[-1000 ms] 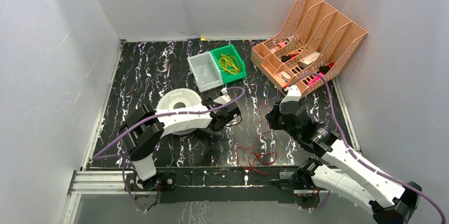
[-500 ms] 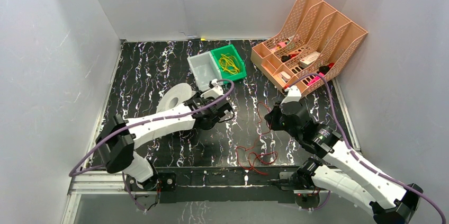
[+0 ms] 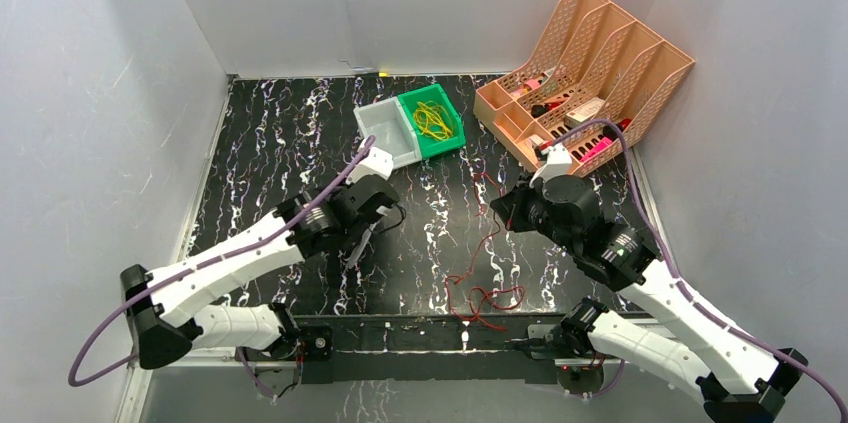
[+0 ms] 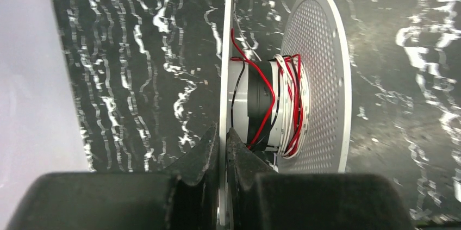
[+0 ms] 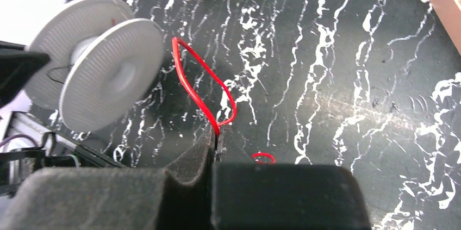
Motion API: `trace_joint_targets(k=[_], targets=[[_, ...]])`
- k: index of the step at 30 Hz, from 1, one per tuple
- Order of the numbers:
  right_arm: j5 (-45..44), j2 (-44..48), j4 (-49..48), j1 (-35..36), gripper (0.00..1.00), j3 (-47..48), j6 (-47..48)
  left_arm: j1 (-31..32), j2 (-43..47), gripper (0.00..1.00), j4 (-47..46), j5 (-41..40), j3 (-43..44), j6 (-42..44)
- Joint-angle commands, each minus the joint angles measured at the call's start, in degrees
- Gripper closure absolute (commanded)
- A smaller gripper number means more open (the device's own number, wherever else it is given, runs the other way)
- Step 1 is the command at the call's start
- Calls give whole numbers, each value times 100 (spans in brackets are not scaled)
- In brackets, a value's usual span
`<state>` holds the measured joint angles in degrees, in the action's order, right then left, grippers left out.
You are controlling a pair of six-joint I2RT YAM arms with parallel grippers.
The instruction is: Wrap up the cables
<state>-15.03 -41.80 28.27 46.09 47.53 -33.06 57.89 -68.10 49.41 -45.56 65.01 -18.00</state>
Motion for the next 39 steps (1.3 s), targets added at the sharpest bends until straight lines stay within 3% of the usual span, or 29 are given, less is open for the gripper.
trace_joint_targets(k=[1, 18, 30, 39], targets=[[311, -20, -302, -29, 100, 548, 79, 42, 396, 100, -44, 722, 236, -222], [469, 150, 454, -29, 100, 1393, 15, 47, 380, 100, -1656, 1992, 59, -701], [303, 157, 725, -31, 100, 1555, 41, 49, 40, 100, -2196, 1992, -348, -678], [1071, 135, 41, -30, 100, 1251, -130, 46, -1, 96, -2278, 2059, -539, -593]])
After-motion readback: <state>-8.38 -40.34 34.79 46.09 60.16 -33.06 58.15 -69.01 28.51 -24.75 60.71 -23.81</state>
